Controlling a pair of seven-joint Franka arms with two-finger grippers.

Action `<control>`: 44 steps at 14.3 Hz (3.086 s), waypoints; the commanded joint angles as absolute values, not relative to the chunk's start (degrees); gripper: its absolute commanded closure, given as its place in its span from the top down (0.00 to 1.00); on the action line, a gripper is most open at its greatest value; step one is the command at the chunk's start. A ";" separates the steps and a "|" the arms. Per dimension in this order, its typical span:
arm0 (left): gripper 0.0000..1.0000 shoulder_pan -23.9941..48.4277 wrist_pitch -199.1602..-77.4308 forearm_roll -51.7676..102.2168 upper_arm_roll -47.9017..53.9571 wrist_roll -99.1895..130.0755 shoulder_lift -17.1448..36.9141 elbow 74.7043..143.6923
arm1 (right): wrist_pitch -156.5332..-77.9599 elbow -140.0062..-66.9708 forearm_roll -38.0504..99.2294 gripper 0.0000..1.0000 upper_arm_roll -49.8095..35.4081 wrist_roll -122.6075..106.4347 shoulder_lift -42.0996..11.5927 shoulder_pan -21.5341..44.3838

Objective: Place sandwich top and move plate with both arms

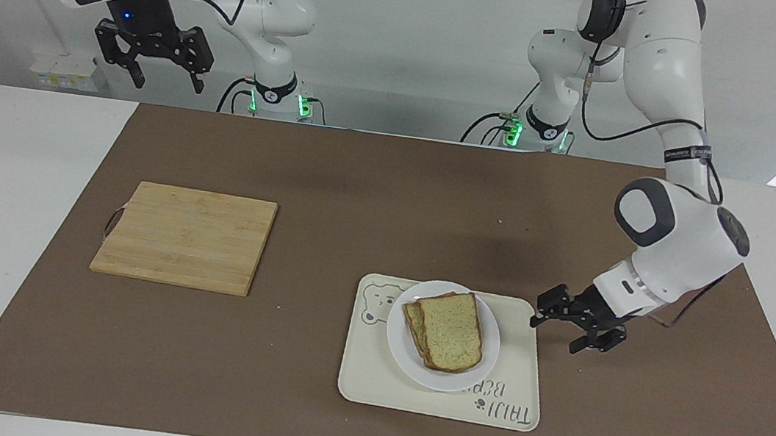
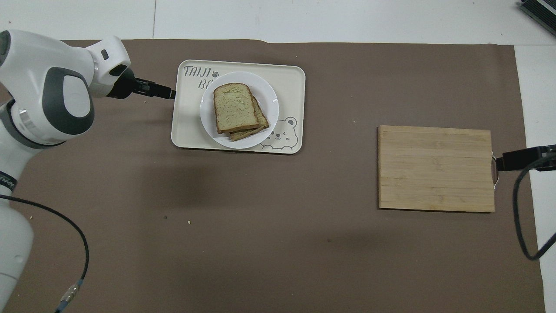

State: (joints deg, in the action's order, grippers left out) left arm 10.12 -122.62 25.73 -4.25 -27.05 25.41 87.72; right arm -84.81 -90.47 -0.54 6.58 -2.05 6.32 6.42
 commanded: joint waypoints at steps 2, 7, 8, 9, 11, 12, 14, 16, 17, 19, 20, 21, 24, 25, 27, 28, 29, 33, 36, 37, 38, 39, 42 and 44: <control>1.00 10.20 -117.26 11.72 -6.33 -23.83 16.90 89.65 | -85.61 -90.88 -0.53 1.00 6.42 -3.25 6.50 5.89; 1.00 10.20 -104.89 2.92 -8.08 -23.38 9.76 84.05 | -85.69 -90.88 -0.53 1.00 6.42 -3.25 6.50 5.98; 1.00 10.20 -102.07 0.20 -8.17 -23.47 9.67 81.76 | -85.69 -90.88 -0.53 1.00 6.42 -3.25 6.50 5.98; 1.00 10.20 -99.60 -0.43 -8.26 -23.38 9.58 79.91 | -85.61 -90.88 -0.53 1.00 6.42 -3.25 6.50 5.89; 1.00 9.85 -93.63 -0.26 -9.48 -23.38 8.53 76.22 | -85.69 -90.88 -0.53 1.00 6.42 -3.25 6.50 5.98; 1.00 9.84 -90.82 -0.26 -9.67 -23.29 7.83 75.51 | -85.61 -90.88 -0.53 1.00 6.42 -3.25 6.50 5.89; 1.00 9.84 -87.12 -0.35 -9.67 -23.20 4.68 75.59 | -85.61 -90.88 -0.53 1.00 6.42 -3.25 6.50 5.89; 1.00 9.84 -82.81 -0.26 -9.67 -23.03 1.60 75.76 | -85.69 -90.88 -0.53 1.00 6.42 -3.25 6.50 5.89; 1.00 9.84 -80.53 -0.26 -9.67 -22.07 0.28 75.94 | -85.61 -90.88 -0.53 1.00 6.42 -3.25 6.50 5.89; 1.00 9.93 -77.18 -0.18 -9.58 -15.68 -1.40 76.11 | -85.61 -90.88 -0.53 1.00 6.42 -3.25 6.50 5.89; 1.00 10.02 -76.73 -0.26 -9.23 -11.99 -1.58 76.20 | -85.61 -90.88 -0.53 1.00 6.42 -3.25 6.50 5.98; 1.00 10.45 -77.16 -0.26 -9.05 -10.30 -1.67 76.29 | -85.61 -90.88 -0.53 1.00 6.50 -3.25 6.50 5.89; 1.00 10.63 -76.73 -0.18 -8.62 -10.02 -1.67 76.55 | -85.69 -90.88 -0.53 1.00 6.42 -3.25 6.50 5.98; 1.00 10.63 -76.03 -0.09 -8.53 -10.02 -1.76 76.55 | -85.69 -90.88 -0.53 1.00 6.42 -3.25 6.50 5.89; 1.00 10.63 -73.49 -0.09 -8.61 -10.02 -2.11 76.55 | -85.69 -90.88 -0.53 1.00 6.42 -3.25 6.50 5.89; 1.00 10.55 -72.69 -0.09 -8.79 -10.02 -2.28 76.55 | -85.61 -90.88 -0.53 1.00 6.42 -3.25 6.50 5.89; 1.00 10.20 -72.34 -0.09 -9.14 -10.11 -2.63 76.64 | -85.61 -90.88 -0.53 1.00 6.42 -3.25 6.50 5.98; 1.00 9.93 -73.21 -0.09 -9.32 -10.02 -3.78 78.66 | -85.61 -90.88 -0.53 1.00 6.42 -3.25 6.50 5.89; 1.00 10.11 -73.04 -0.09 -9.23 -10.37 -3.87 78.75 | -85.61 -90.88 -0.53 1.00 6.42 -3.25 6.50 5.89; 1.00 10.11 -73.04 -0.09 -9.23 -10.37 -3.87 78.84 | -85.69 -90.88 -0.53 1.00 6.42 -3.25 6.50 5.98; 1.00 10.02 -73.04 -0.09 -9.32 -10.37 -3.87 78.84 | -85.61 -90.88 -0.53 1.00 6.42 -3.25 6.50 5.89; 1.00 10.02 -73.04 -0.09 -9.23 -10.37 -3.87 78.84 | -85.61 -90.88 -0.53 1.00 6.42 -3.25 6.50 5.89; 1.00 10.02 -73.04 -0.18 -9.23 -10.46 -3.87 78.92 | -85.61 -90.88 -0.53 1.00 6.42 -3.25 6.50 5.89; 1.00 10.11 -73.04 -0.18 -9.23 -10.46 -3.87 78.84 | -85.61 -90.88 -0.53 1.00 6.42 -3.25 6.50 5.98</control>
State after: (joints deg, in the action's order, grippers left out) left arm 9.99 -73.25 0.92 -9.48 -10.80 -2.25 76.98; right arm -84.81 -90.47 -0.54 6.58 -2.05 6.32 6.42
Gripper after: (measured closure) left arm 0.000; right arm 0.000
